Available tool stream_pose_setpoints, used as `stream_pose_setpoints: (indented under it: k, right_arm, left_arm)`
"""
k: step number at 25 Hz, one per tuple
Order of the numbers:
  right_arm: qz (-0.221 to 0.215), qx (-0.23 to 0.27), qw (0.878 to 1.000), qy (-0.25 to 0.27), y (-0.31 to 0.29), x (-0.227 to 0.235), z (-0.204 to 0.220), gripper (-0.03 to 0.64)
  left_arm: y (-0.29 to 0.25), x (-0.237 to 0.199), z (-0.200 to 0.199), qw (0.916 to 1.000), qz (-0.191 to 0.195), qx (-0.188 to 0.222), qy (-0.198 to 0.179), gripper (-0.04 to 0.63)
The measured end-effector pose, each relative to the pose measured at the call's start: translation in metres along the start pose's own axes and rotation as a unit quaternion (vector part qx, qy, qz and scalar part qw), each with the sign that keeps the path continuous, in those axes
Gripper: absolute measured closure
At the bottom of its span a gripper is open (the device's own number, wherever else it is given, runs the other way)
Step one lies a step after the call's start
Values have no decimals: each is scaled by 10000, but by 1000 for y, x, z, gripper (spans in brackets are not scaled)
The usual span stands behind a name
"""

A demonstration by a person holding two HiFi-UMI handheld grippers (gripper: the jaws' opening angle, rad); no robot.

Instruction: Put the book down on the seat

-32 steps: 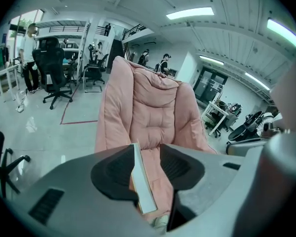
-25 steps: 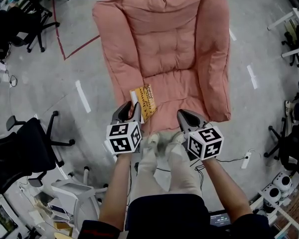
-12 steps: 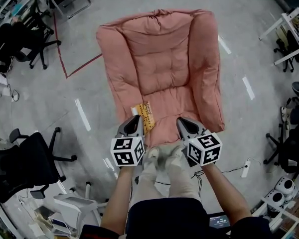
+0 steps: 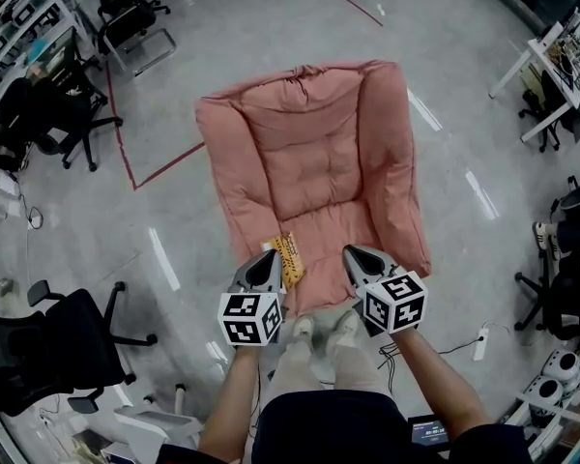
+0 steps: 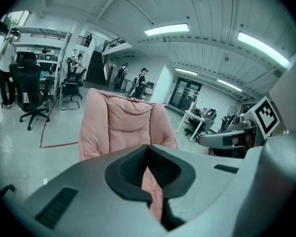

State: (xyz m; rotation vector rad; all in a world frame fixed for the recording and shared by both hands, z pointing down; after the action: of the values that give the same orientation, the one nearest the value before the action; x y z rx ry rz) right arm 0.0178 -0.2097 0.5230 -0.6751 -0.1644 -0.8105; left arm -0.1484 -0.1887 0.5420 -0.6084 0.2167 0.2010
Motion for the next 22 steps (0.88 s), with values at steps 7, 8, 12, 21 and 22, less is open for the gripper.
stream_pose_setpoints:
  k: [7, 8, 12, 21, 22]
  right_arm:
    - [143, 194, 9996, 148, 0, -2, -29, 597]
    - [182, 242, 9994, 161, 0, -1, -33, 597]
    - [306, 427, 9984, 201, 2, 1, -51, 597]
    - [444, 619, 9966, 316, 14, -1, -72, 597]
    - [450, 648, 9964, 321, 16, -2, -73, 597]
  left_arm:
    - [4, 7, -34, 9989, 346, 294, -129, 591]
    - [5, 8, -37, 9985, 408, 336, -161, 591]
    - [5, 10, -51, 9969, 569, 440, -308, 591]
    - [13, 20, -73, 9941, 783, 611, -429, 591]
    - [15, 22, -76, 9938, 813, 629, -434, 591]
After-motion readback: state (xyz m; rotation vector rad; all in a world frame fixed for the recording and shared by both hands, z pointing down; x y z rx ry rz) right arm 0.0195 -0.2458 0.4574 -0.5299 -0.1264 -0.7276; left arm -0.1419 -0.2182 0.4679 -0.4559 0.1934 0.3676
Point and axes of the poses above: the fingertips, and each gripper's own axes: y backward along the fingers, x to its right, z out of its underside, the point moved 3 cm from there along y, backward along the fingers, and after that the axes turned 7 degrees about -z, right-handed, at the moved point
